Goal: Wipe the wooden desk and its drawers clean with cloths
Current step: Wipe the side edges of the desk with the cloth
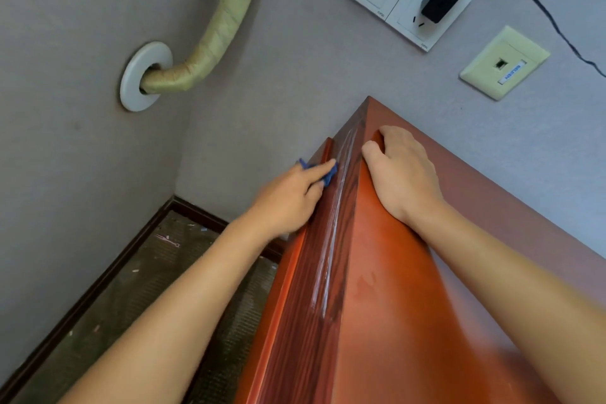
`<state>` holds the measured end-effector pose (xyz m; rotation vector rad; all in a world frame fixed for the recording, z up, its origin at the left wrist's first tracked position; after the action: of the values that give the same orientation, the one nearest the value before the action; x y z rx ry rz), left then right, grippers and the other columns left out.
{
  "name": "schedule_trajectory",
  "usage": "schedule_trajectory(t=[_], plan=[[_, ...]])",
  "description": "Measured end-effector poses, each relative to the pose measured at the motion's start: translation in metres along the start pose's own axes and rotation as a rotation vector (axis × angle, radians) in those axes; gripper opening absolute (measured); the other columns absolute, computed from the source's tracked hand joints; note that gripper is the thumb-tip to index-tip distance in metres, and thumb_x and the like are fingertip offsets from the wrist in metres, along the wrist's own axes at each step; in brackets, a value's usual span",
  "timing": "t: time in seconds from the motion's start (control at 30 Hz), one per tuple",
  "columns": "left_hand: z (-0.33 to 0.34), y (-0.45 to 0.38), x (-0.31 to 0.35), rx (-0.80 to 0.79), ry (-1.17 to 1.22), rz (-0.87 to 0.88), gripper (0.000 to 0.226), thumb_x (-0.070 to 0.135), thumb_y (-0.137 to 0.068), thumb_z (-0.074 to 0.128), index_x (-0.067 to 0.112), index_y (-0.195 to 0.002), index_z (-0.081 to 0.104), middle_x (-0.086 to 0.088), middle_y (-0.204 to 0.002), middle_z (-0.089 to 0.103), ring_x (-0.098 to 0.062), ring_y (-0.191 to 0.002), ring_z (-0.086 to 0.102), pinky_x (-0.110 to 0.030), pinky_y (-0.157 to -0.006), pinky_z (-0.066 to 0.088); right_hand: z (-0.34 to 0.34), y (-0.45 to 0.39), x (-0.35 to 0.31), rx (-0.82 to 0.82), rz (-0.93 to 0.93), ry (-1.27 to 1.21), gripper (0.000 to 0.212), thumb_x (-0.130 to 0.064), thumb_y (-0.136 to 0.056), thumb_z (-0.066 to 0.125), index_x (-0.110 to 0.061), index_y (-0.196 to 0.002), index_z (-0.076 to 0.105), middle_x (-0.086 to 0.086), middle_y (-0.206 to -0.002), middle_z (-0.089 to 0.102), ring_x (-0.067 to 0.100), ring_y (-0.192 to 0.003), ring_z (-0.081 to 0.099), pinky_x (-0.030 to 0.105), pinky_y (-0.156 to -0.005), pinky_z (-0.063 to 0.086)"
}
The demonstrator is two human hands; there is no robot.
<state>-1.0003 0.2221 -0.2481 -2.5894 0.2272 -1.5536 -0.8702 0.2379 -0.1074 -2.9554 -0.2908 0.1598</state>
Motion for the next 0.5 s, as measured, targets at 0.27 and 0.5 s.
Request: schedule_trajectory(t=[0.27, 0.5], plan=[[0.003, -0.124, -0.009, -0.07, -0.063, -0.057, 0.049, 0.027, -0.11, 0.039, 0.037, -0.158, 0.041, -0.007, -0.153, 0.054, -0.03, -0.13, 0.057, -0.04, -0.107, 0.049, 0.0, -0.002, 0.002, 0.016, -0.01, -0.011, 0.062, -0.047, -0.1, 0.032, -0.018, -0.155, 0.037, 0.0, -0.158, 0.04, 0.021, -0.144, 0.035, 0.05, -0.118, 0.031], [0.008, 0.004, -0.007, 0.065, -0.1, 0.001, 0.053, 0.038, -0.106, 0.036, 0.047, -0.158, 0.034, -0.001, -0.136, 0.052, -0.029, -0.128, 0.054, -0.046, -0.099, 0.05, 0.0, -0.001, 0.001, 0.009, -0.003, -0.021, 0.064, -0.051, -0.096, 0.03, -0.018, -0.15, 0.043, 0.001, -0.15, 0.048, 0.023, -0.137, 0.043, 0.053, -0.112, 0.036]])
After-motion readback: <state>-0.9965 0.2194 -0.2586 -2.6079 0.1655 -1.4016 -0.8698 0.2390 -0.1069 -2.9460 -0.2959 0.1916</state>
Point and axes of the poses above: each hand's wrist, its own y-axis away from the middle knuckle, its own z-axis out of the palm, x = y × z, the point moved 6 cm from there along -y, towards the middle knuckle
